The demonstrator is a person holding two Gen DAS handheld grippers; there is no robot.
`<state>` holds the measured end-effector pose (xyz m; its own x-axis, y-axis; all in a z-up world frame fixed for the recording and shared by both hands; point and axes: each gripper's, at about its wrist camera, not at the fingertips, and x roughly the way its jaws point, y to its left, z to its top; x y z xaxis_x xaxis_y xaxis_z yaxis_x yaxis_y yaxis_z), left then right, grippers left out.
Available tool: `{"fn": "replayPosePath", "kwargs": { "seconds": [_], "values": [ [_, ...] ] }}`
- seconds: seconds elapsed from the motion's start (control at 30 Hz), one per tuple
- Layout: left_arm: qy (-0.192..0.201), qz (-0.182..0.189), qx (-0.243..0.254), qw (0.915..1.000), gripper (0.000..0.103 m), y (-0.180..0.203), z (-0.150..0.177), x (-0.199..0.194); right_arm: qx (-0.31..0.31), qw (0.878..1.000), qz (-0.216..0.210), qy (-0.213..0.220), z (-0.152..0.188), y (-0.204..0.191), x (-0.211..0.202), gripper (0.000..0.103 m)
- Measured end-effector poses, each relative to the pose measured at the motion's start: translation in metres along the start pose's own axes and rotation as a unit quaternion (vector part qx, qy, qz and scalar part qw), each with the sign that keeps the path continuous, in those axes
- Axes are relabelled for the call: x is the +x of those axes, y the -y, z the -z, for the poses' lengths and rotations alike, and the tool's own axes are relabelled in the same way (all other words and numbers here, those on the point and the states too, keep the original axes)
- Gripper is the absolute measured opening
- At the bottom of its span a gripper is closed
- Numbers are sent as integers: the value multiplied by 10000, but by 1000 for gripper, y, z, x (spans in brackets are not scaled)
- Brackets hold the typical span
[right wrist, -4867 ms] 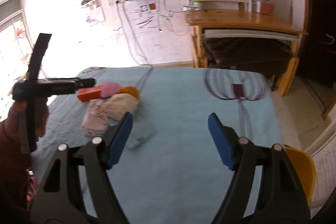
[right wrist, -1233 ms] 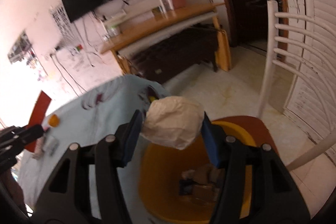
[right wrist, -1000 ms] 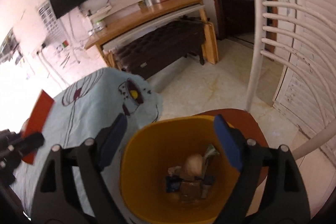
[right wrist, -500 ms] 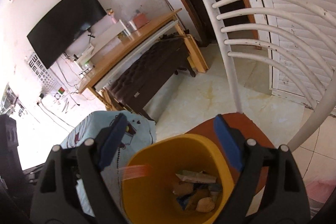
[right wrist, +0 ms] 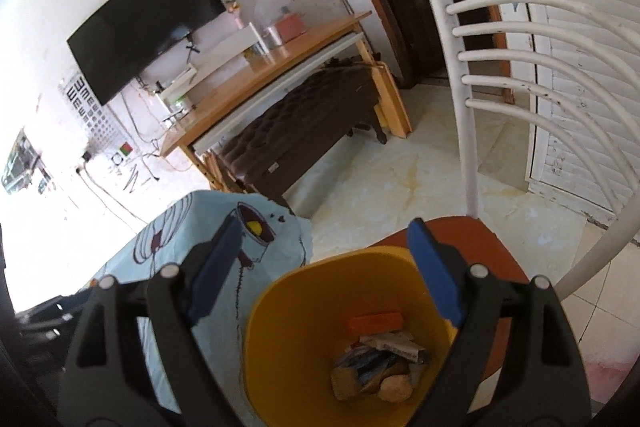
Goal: Collect trash
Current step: 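Carry orange box and white bun to the yellow bin and release both, then return both grippers to the table toward the tissue pack and paper, then grasp the Hello Kitty tissue pack with left while right grasps the white paper sheet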
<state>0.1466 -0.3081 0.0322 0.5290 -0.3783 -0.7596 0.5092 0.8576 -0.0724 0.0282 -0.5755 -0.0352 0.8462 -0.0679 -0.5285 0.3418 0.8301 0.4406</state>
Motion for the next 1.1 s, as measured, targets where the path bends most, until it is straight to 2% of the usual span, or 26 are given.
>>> {"fn": "replayPosePath", "kwargs": {
  "seconds": [0.13,0.27,0.33,0.63,0.87,1.1],
  "values": [
    [20,-143,-272,9995,67,-30,4,-11,-128,9998,-178,-31,4,-15,0,81],
    [40,-386,-344,9987,67,-54,10,-21,-389,9979,-503,-137,12,-43,1,82],
    [97,-581,-371,9976,67,-66,14,-27,-544,9963,-637,-176,16,-57,0,86],
    [109,-1524,-525,9869,75,-133,40,-53,-1516,9779,-1382,-405,42,-126,-8,87],
    [46,-1992,-928,9755,75,-181,54,-62,-2022,9655,-1501,-655,60,-159,-4,87],
    [-85,-2123,-1243,9692,75,-212,71,-63,-2426,9515,-1672,-887,72,-195,1,91]
  ]
}}
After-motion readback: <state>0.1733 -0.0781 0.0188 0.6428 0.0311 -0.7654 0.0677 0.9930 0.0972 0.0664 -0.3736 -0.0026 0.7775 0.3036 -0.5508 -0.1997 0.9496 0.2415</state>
